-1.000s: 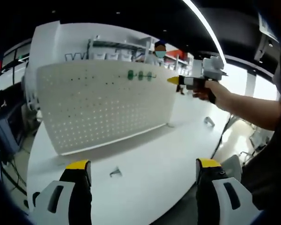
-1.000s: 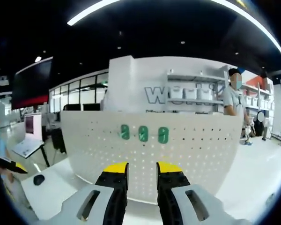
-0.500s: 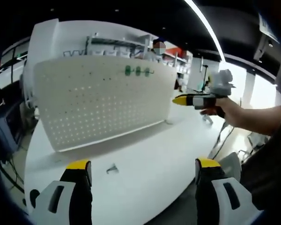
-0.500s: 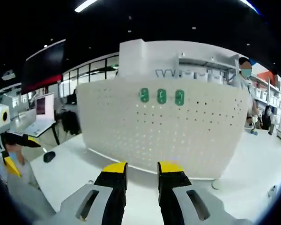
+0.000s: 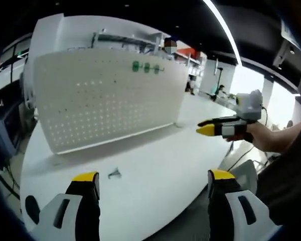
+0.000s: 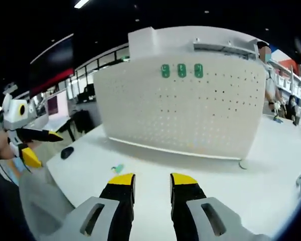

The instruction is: Insert the hook assembly into the mounting plate slot until the hook locks in place.

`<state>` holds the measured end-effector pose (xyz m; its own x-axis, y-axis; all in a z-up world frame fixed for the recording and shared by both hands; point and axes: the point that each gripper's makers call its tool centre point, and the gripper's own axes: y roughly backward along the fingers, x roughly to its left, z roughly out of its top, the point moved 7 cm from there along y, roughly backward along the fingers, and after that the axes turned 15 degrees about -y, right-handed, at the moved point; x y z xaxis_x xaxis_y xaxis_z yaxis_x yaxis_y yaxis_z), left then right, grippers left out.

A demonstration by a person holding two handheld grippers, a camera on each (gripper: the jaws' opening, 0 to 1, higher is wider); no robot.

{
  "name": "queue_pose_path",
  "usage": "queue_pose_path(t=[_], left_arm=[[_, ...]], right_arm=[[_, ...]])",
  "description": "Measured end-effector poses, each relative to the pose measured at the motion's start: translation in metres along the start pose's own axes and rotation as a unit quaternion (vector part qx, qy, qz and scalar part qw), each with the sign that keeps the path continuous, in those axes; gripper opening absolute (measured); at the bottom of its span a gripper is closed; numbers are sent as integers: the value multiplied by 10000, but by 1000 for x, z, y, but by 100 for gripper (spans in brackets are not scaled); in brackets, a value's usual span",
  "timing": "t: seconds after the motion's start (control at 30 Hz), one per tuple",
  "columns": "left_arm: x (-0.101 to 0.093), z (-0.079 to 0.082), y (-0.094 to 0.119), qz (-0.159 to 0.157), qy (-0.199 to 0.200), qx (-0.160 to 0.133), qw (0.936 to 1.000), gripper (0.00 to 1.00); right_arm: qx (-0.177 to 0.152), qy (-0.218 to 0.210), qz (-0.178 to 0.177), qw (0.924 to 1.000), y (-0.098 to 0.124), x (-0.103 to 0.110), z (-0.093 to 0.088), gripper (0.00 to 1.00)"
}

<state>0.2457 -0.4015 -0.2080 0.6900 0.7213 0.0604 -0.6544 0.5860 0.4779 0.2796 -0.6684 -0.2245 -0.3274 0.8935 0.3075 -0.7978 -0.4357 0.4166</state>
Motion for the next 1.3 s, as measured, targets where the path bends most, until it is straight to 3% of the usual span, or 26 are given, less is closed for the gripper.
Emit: queue_pose_path(t=[0.23, 0.5, 0.6, 0.77, 0.87, 0.97, 1.17, 1.3], left_arm=[[-2, -7, -4, -79, 129, 70, 9999, 90], [-2, -10, -4, -137, 207, -2, 9997, 91], [-2, -24, -8, -239, 378, 69, 9990, 93], [-9, -55, -15, -437, 490, 582, 9961, 90], [-10, -63, -20, -487, 579, 666, 9949, 90], [-11, -67, -29, -645, 675, 700, 9932, 92], [-2, -68, -52, -839, 902, 662, 9902, 86], [12, -63, -71, -910, 1382, 431, 9853, 84]], right_arm=[[342, -55, 87, 9994, 15, 6, -29, 26], [626, -43, 185, 9979, 19, 15, -48, 27], [705, -240, 250, 9969, 20, 19, -54, 27], [760, -235, 300, 9964, 22, 25, -59, 27], [820, -184, 313, 9960, 22, 26, -62, 26], [883, -169, 321, 9954, 21, 25, -63, 26], [883, -277, 285, 9953, 20, 21, -62, 26], [931, -321, 282, 9947, 20, 19, -62, 25]])
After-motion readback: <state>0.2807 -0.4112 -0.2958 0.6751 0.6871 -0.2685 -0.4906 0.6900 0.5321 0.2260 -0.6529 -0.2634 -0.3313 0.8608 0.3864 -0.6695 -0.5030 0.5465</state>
